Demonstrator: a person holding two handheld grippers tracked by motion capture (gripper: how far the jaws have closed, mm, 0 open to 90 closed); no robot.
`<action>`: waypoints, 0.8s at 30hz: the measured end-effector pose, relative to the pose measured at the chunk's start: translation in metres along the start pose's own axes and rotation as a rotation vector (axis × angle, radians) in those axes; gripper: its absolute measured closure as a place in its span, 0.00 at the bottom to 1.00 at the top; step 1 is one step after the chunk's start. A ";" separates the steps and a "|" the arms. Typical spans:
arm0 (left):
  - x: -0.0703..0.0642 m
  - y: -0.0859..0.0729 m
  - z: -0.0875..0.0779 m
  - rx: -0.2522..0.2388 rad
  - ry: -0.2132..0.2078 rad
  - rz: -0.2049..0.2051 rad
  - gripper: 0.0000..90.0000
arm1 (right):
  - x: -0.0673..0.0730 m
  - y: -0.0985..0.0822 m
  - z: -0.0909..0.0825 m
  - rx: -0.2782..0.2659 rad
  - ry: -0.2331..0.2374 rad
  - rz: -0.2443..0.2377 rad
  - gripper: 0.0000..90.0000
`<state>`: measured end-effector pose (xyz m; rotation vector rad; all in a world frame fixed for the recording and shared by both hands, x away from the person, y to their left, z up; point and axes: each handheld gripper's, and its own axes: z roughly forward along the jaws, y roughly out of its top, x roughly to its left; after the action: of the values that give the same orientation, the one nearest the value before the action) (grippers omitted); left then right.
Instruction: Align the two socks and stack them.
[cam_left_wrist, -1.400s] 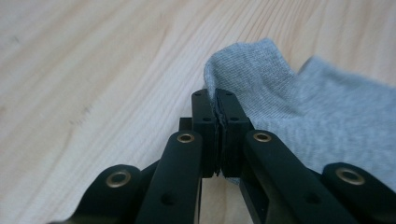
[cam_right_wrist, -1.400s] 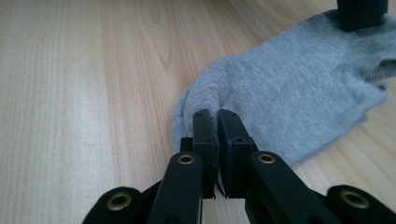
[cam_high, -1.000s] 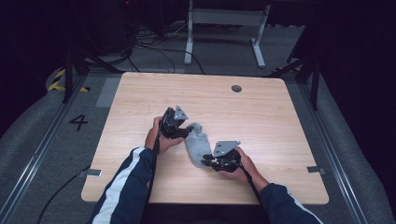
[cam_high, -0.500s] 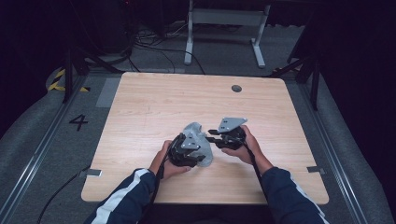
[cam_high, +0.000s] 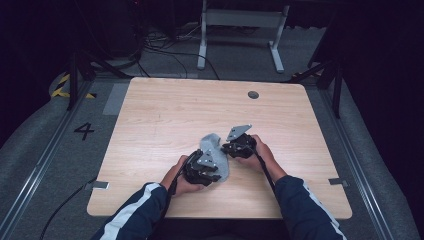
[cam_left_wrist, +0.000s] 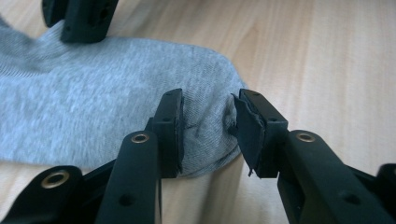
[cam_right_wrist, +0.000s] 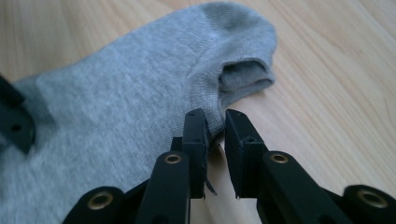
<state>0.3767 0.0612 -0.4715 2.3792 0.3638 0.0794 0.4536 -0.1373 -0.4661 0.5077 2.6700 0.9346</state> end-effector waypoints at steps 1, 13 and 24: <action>-0.002 0.000 0.000 0.002 -0.008 0.003 0.69 | 0.003 -0.003 -0.004 0.006 -0.001 0.001 0.89; -0.031 0.006 0.009 -0.003 -0.083 0.064 0.71 | 0.019 -0.026 -0.056 -0.124 -0.046 0.034 0.78; -0.033 0.004 0.008 -0.010 -0.072 0.069 0.74 | 0.012 -0.015 -0.024 -0.099 -0.052 -0.026 0.97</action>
<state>0.3472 0.0439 -0.4739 2.3778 0.2469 0.0266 0.4301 -0.1564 -0.4587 0.4677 2.5635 1.0257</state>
